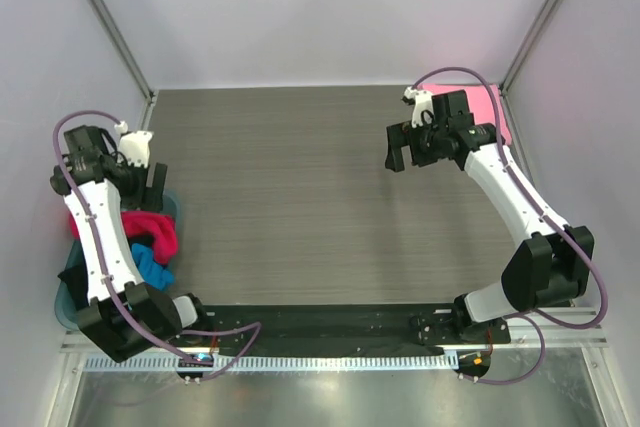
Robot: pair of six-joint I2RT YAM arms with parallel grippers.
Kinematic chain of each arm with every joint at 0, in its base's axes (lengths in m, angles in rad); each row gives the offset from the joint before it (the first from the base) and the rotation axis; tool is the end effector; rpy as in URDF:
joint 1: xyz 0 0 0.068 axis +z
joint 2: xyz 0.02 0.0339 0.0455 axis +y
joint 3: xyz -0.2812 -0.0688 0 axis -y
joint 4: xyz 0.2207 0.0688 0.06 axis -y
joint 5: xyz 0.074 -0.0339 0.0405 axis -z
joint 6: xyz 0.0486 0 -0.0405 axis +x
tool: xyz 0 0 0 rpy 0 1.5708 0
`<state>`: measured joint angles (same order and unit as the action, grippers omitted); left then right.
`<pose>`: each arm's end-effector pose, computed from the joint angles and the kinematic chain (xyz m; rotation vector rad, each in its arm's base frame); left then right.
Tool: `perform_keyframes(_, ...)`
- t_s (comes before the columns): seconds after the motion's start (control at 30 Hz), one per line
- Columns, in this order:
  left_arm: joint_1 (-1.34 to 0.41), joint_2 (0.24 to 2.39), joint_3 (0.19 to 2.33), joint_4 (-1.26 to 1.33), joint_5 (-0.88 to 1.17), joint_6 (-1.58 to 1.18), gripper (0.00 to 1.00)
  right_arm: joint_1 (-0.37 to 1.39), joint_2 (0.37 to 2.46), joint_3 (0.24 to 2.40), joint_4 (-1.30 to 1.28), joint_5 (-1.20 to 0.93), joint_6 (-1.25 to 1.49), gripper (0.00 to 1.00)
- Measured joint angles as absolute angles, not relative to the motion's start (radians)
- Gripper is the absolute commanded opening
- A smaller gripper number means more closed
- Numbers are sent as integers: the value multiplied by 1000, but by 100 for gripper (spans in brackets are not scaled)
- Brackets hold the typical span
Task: Fold and stack the t-shirts
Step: Grab the tshirt from the pile
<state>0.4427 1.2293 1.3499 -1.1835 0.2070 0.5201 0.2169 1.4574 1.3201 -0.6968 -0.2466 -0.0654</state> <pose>0.1821 0.0753 0.3584 0.1705 2.5928 0.0730 0.2869 0.0754 0.3324 -0.4515 2.3609 0.3668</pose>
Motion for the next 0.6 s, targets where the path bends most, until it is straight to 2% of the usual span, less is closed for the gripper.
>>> perform_keyframes(0.13,513,1229,1289,-1205,211,585,78,221,1460,1292,-711,-313,-85,100)
perform_keyframes(0.2,530,1234,1277,-1204,211,601,72,221,1463,1293,-714,-337,-86,100)
perform_keyframes(0.6,648,1323,1221,-1187,239,671,67,221,1482,1360,-744,-393,-130,100)
